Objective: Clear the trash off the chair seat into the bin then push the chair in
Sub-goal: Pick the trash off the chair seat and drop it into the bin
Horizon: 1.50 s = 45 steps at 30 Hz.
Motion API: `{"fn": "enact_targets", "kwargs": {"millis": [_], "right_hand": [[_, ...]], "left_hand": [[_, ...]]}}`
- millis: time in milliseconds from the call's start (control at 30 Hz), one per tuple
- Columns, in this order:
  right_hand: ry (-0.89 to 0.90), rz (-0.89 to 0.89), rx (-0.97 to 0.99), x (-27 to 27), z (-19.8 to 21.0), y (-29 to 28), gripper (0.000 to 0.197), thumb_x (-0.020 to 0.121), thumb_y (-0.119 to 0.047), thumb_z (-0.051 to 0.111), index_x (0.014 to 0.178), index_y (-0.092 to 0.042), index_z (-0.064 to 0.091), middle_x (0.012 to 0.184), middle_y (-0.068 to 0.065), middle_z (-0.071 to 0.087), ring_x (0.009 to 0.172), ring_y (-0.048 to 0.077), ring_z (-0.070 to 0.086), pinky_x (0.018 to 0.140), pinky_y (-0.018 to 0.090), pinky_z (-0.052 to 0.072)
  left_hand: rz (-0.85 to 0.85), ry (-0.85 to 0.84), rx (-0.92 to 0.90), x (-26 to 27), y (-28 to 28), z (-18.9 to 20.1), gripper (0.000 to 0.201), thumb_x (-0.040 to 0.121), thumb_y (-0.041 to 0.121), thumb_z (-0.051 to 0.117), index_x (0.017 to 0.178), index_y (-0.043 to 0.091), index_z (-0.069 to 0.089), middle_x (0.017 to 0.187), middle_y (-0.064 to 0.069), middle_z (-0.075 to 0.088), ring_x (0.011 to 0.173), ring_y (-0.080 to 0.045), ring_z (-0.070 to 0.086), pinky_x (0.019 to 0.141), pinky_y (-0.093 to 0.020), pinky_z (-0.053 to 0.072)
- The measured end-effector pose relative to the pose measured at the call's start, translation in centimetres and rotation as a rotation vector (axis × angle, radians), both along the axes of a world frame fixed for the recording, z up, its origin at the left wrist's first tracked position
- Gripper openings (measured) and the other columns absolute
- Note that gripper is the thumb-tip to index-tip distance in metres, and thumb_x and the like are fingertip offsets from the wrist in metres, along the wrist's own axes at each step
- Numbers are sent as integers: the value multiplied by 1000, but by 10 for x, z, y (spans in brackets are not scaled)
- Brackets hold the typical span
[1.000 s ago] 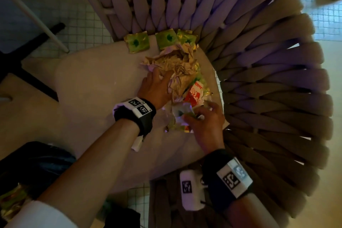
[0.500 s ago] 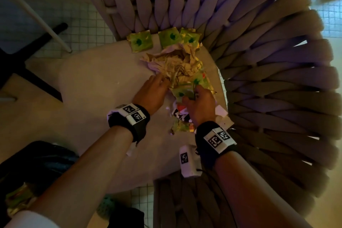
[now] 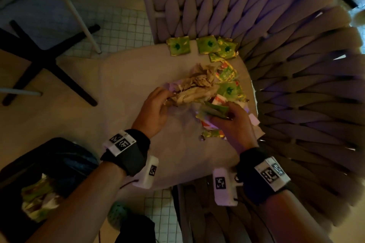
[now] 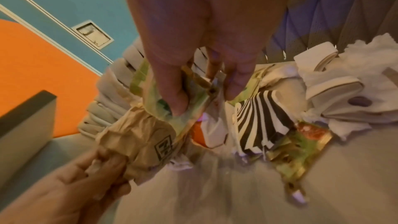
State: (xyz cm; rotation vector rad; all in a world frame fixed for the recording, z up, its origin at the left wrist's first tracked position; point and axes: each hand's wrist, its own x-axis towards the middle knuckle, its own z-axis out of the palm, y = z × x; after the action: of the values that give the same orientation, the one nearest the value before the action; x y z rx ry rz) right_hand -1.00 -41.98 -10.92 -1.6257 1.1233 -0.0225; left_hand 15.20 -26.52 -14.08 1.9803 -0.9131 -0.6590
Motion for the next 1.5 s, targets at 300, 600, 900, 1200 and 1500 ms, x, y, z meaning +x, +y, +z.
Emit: {"fn": "enact_targets", "kwargs": {"millis": [300, 600, 900, 1200, 1500], "right_hand": [[-169, 124, 171, 23, 48, 100, 32, 73, -4, 77, 103, -7, 66, 105, 14, 72, 100, 28, 68, 84, 42, 55], [-13, 518, 423, 91, 2, 349, 33, 65, -11, 83, 92, -18, 65, 94, 7, 68, 88, 19, 65, 82, 42, 54], [247, 864, 544, 121, -154, 571, 56, 58, -26, 79, 111, -14, 68, 114, 9, 70, 107, 27, 65, 98, 50, 50], [381, 970, 368, 143, -198, 615, 83, 76, -22, 77, 145, -13, 31, 150, 10, 38, 136, 29, 39, 103, 35, 39], [328, 706, 445, 101, -125, 517, 48, 83, -11, 70, 127, -6, 54, 122, 8, 58, 105, 17, 55, 85, 25, 44]], "left_hand": [[443, 402, -101, -2, 142, 32, 9, 92, 28, 55, 90, 21, 60, 76, 11, 61, 73, -7, 53, 67, -17, 43], [881, 468, 97, -36, 405, 12, 14, 97, 17, 47, 107, 12, 55, 106, -7, 61, 99, -24, 60, 84, -42, 48], [1299, 730, 147, -63, 609, -104, 6, 96, 6, 47, 101, 4, 50, 111, -13, 51, 100, -29, 55, 95, -36, 43], [1061, 673, 317, -47, 637, -153, 65, 94, 25, 56, 147, 37, 19, 162, 2, 4, 147, -24, 14, 117, -49, 25], [773, 542, 342, -50, 574, -107, 67, 91, 16, 59, 147, 24, 23, 152, 15, 9, 141, -6, 10, 113, -36, 23]]}}
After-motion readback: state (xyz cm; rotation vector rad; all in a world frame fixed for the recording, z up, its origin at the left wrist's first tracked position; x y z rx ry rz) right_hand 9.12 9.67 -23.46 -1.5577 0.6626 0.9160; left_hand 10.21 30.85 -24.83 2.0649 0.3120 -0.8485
